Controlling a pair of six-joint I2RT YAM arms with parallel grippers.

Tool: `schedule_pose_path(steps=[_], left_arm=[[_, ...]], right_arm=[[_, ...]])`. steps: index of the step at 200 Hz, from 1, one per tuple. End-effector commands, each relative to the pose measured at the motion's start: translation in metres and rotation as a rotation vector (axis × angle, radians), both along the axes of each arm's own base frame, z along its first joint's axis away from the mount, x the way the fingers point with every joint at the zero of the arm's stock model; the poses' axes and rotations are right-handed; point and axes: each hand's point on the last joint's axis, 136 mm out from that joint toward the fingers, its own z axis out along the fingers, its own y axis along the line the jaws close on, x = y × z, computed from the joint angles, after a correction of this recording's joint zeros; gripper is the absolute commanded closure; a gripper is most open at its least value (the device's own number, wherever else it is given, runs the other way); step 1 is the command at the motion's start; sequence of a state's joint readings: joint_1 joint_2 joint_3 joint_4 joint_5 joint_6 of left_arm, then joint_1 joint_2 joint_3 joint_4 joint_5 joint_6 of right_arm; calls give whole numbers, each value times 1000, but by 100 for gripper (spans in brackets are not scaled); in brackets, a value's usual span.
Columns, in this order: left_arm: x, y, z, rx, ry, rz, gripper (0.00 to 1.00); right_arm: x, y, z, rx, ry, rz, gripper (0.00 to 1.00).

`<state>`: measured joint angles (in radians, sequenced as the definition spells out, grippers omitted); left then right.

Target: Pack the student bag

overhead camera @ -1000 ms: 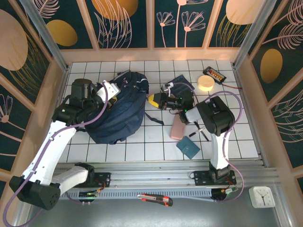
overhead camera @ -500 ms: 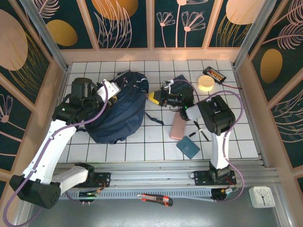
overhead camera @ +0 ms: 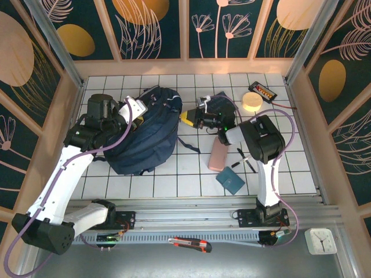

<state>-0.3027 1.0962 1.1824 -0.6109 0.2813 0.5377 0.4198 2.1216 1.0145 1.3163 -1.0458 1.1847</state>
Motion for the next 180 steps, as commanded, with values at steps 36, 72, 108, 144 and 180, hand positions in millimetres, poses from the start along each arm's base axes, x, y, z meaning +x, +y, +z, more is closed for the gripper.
schedule_pose_path(steps=[36, 72, 108, 144, 180], left_arm=[[7, -11, 66, -95, -193, -43, 100], [7, -10, 65, -94, -190, -41, 100], [7, -10, 67, -95, -195, -39, 100], [7, -9, 67, -96, -193, -33, 100], [8, -8, 68, -96, -196, -30, 100]], right_arm=[[-18, 8, 18, 73, -100, 88, 60], [-24, 7, 23, 75, -116, 104, 63], [-28, 6, 22, 80, -114, 114, 70], [-35, 8, 21, 77, -116, 134, 64], [-34, 12, 18, 66, -109, 135, 62]])
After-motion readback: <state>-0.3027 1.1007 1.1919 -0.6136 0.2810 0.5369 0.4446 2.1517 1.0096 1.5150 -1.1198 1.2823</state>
